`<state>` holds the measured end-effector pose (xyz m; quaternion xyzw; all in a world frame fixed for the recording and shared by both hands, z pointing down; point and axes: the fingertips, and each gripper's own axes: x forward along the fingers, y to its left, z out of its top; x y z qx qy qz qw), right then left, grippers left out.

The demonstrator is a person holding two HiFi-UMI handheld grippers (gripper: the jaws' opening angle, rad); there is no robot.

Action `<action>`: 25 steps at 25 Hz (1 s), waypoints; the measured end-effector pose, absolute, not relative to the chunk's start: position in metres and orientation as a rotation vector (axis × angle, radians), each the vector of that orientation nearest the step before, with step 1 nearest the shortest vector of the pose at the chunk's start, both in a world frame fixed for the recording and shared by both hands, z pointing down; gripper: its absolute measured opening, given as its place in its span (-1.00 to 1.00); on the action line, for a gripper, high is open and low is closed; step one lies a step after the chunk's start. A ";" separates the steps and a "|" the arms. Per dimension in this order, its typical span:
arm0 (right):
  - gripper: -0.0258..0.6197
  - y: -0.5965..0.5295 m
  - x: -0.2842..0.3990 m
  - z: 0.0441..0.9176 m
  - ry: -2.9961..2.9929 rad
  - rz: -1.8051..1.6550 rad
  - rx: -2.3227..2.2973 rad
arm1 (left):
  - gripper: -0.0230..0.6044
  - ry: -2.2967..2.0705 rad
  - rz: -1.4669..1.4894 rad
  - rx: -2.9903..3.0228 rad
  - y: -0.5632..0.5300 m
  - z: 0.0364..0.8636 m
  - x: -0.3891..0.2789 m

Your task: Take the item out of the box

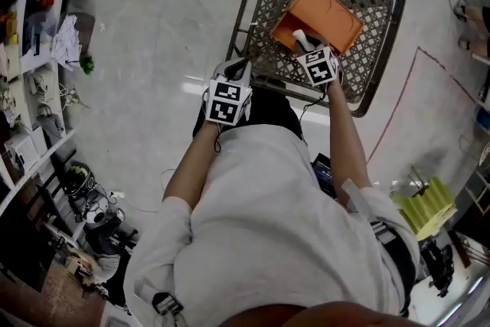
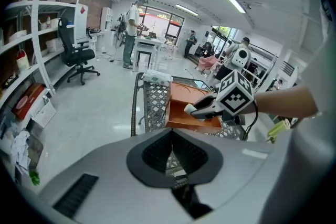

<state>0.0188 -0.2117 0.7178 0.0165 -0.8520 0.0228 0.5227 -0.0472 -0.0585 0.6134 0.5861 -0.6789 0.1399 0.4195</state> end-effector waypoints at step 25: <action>-0.54 -0.192 0.058 0.596 -2.354 0.462 0.851 | -0.89 -1.470 0.406 1.824 -0.109 0.607 -0.051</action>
